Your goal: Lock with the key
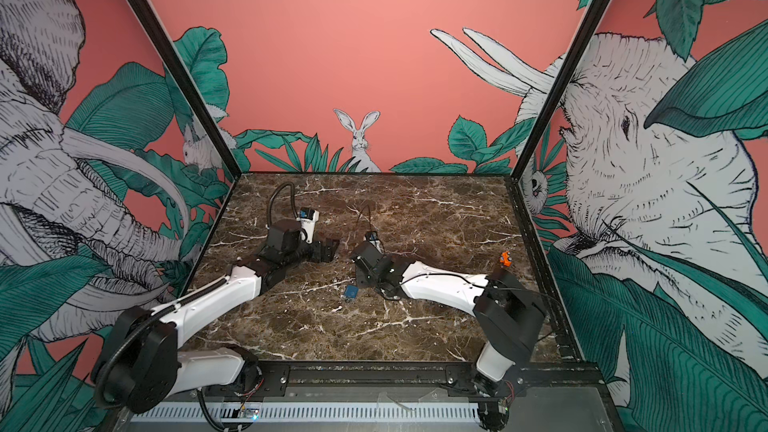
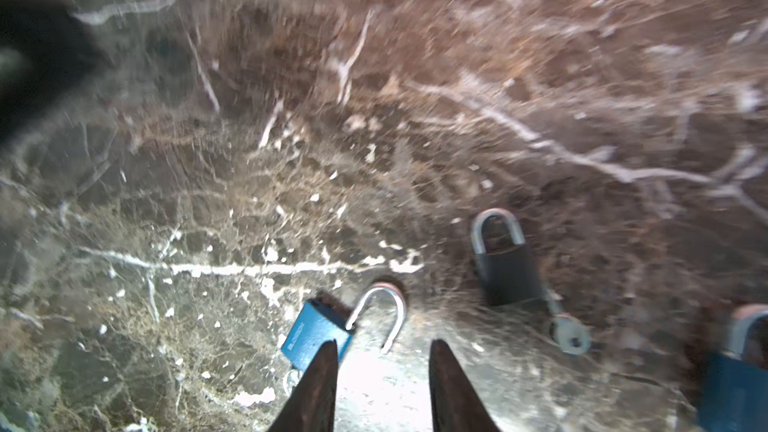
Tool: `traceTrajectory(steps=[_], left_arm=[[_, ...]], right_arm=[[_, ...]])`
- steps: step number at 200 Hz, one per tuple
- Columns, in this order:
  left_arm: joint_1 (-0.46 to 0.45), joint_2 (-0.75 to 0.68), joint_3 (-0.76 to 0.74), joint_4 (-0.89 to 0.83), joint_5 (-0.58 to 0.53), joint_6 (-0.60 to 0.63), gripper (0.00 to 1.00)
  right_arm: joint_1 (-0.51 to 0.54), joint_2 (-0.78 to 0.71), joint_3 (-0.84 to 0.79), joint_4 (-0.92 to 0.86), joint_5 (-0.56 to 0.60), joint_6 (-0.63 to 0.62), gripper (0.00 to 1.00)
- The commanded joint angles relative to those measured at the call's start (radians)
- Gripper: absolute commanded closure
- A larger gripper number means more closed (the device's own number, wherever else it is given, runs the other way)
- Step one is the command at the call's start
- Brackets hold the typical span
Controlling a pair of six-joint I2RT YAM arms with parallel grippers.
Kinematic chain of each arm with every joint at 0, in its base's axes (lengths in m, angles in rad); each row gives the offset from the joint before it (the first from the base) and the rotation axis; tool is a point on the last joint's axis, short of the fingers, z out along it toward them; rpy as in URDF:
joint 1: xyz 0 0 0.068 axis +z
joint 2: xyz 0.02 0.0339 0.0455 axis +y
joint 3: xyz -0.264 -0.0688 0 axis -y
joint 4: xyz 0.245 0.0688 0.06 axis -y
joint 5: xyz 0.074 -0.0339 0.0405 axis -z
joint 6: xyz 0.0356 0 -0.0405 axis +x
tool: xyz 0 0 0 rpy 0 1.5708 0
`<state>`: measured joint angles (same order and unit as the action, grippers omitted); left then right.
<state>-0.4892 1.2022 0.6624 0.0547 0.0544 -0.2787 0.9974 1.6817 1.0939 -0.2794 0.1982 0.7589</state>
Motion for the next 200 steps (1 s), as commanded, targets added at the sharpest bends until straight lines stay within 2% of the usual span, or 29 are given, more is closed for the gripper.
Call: traceTrajectory(steps=[1, 27, 52, 81, 112, 131, 200], left_arm=[[-0.005, -0.119, -0.046, -0.012, -0.033, -0.041, 0.02], [-0.002, -0.172, -0.072, -0.029, -0.065, -0.039, 0.02], [0.0, -0.171, -0.081, -0.012, -0.039, -0.052, 0.02], [0.0, -0.169, -0.099, 0.006, 0.026, -0.062, 0.02], [0.0, -0.207, -0.105, -0.028, 0.008, -0.038, 0.02], [0.001, -0.229, -0.112, -0.038, 0.008, -0.033, 0.02], [0.0, -0.266, -0.148, -0.019, 0.01, -0.033, 0.03]], right_arm=[[0.019, 0.041, 0.072, -0.087, 0.011, -0.006, 0.65], [0.027, 0.081, 0.122, -0.12, -0.012, -0.018, 0.65], [0.031, 0.103, 0.131, -0.117, -0.042, -0.002, 0.65], [0.035, 0.135, 0.144, -0.117, -0.074, 0.008, 0.58], [0.038, 0.163, 0.156, -0.123, -0.088, 0.017, 0.55], [0.038, 0.174, 0.161, -0.123, -0.089, 0.01, 0.49], [0.058, 0.227, 0.227, -0.191, -0.07, -0.02, 0.46]])
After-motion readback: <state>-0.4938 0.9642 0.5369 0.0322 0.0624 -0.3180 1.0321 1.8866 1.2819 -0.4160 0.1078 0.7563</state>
